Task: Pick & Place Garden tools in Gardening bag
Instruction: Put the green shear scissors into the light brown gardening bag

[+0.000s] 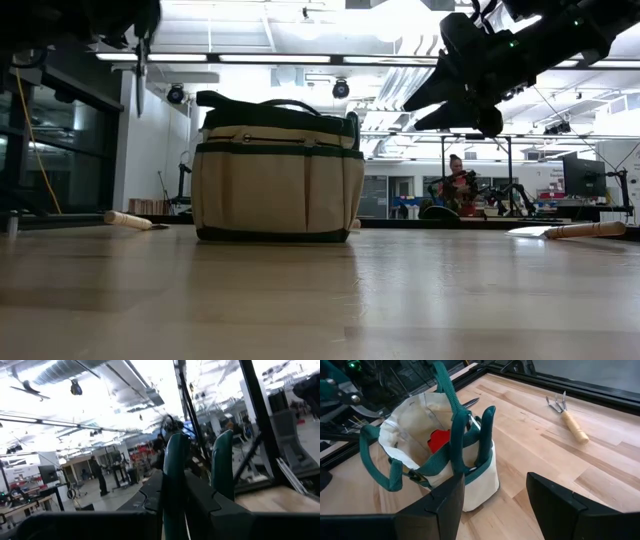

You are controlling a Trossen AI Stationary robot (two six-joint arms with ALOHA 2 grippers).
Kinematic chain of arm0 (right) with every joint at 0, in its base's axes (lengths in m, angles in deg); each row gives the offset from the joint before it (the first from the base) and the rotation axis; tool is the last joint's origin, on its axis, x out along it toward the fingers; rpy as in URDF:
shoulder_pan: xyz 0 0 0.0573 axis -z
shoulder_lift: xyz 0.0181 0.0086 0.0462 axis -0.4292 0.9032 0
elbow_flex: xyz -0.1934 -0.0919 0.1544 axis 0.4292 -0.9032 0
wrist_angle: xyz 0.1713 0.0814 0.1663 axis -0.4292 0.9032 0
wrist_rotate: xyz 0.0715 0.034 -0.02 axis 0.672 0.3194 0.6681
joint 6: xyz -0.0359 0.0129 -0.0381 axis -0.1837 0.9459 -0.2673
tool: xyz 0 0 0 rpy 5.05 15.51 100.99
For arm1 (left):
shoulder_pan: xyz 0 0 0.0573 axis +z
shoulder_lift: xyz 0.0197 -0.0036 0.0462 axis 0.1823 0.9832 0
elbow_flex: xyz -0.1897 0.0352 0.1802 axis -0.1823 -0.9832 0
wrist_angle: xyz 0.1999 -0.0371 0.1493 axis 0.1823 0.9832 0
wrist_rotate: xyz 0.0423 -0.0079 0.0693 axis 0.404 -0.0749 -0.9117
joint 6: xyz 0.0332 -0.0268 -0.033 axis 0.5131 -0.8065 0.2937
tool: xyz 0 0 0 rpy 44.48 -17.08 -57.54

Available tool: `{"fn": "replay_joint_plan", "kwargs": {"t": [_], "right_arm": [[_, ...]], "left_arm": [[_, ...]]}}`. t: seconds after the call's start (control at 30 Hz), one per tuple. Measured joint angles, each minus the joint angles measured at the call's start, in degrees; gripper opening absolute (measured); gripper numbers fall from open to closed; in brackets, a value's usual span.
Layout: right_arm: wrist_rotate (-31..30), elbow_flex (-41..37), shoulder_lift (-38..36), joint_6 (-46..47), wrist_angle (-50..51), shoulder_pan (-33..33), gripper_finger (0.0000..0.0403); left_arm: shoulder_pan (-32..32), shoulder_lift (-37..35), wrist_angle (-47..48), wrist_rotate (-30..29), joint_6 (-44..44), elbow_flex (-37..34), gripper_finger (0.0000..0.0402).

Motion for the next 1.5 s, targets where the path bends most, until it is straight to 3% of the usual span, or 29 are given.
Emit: {"fn": "replay_joint_plan", "kwargs": {"t": [0.4, 0.63, 1.23, 1.5], "right_arm": [[-1.34, 0.0, 0.0, -1.2, 0.0, 0.07, 0.0205], [-1.34, 0.0, 0.0, -1.61, 0.0, 0.07, 0.0205], [-1.43, 0.0, 0.02, -1.67, 0.0, 0.07, 0.0205], [-2.37, 0.0, 0.02, -2.21, -0.02, 0.07, 0.0205]], "left_arm": [[19.68, 0.25, 0.71, 16.58, -10.29, -0.09, 0.0042], [27.77, 3.29, 0.56, 22.85, -14.62, -0.13, 0.0042], [35.09, 13.49, -5.03, 28.74, -17.23, 1.24, 0.0042], [37.27, 18.94, -12.7, 29.86, -17.92, 1.58, 0.0042]]}}
